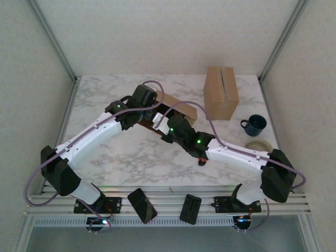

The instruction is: Unpack the express box

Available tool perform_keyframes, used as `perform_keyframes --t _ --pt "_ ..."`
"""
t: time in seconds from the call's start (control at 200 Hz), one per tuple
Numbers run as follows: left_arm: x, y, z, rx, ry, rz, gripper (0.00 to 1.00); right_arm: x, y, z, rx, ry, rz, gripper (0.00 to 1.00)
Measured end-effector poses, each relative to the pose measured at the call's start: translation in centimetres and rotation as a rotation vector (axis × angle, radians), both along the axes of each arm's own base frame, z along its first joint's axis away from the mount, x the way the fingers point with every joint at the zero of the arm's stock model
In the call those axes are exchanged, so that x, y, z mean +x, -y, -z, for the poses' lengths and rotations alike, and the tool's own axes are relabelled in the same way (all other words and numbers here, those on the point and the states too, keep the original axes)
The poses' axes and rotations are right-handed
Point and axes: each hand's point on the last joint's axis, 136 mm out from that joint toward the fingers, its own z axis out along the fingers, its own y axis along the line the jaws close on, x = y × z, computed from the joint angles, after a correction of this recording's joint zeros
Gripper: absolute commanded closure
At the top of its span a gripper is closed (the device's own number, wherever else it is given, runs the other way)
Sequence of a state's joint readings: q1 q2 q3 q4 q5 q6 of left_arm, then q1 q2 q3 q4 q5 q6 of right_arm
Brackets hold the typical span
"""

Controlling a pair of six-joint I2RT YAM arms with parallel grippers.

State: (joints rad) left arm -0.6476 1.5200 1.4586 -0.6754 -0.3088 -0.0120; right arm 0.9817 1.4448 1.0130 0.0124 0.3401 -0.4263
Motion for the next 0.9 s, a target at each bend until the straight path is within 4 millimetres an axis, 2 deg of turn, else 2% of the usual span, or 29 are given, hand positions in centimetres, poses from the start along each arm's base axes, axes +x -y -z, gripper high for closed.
perform_keyframes --t 0.19,0.511,0.706,0.761,0.896 --pt "-0.1 0.1 0.1 -0.006 -0.007 0.007 1.0 2.8 0.7 2.6 -0.062 -0.021 0.049 1.0" --pt "0.0 -0.5 0.0 -0.008 -0.011 -0.005 1.0 5.6 -1.0 4.5 -0.165 -0.025 0.048 1.0" --pt "0.2 -1.2 -0.6 -0.013 0.005 -0.024 1.0 8.1 -1.0 5.2 -0.209 -0.08 0.075 1.0" --pt "0.1 -1.2 -0.7 -0.017 0.007 -0.021 1.0 8.8 -0.9 5.7 -0.219 -0.095 0.092 0.94" --pt "-0.2 -0.5 -0.8 -0.032 0.0 0.004 1.0 10.1 -1.0 6.9 -0.231 -0.134 0.125 0.55"
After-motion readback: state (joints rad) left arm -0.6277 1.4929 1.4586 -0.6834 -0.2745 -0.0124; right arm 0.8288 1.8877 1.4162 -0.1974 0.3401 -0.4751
